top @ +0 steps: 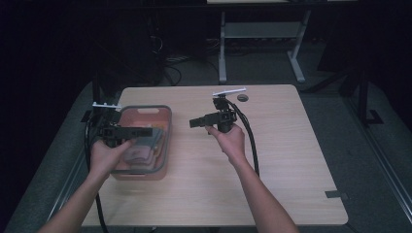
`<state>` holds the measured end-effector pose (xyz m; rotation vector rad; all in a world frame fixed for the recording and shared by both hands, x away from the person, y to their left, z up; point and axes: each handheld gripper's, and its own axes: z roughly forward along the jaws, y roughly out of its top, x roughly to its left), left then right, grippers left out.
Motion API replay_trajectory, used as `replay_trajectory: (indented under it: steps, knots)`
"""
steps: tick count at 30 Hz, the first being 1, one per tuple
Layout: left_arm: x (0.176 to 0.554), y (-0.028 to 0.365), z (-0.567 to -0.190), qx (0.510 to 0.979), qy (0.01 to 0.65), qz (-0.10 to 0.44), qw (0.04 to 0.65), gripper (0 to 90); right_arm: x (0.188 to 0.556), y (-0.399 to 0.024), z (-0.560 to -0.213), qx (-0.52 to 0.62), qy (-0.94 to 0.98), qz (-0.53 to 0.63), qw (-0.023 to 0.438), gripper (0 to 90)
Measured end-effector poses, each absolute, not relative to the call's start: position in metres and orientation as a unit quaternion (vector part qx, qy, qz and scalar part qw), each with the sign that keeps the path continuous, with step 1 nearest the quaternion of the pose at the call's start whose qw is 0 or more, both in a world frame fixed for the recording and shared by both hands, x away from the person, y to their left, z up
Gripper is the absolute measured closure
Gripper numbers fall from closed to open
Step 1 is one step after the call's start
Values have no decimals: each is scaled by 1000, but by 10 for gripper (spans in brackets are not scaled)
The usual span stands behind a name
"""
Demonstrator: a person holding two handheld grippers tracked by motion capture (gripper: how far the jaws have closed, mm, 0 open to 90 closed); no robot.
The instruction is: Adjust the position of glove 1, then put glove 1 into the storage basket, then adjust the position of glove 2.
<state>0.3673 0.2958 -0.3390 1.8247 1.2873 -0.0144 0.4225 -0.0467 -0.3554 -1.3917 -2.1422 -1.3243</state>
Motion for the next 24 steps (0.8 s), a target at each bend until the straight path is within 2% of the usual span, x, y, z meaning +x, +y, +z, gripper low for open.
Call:
replay_trajectory:
  steps: [24]
  knots:
    - [367, 270, -334, 752, 492, -10, 439, 323, 415, -72, -358, -490, -730, -460, 127, 427]
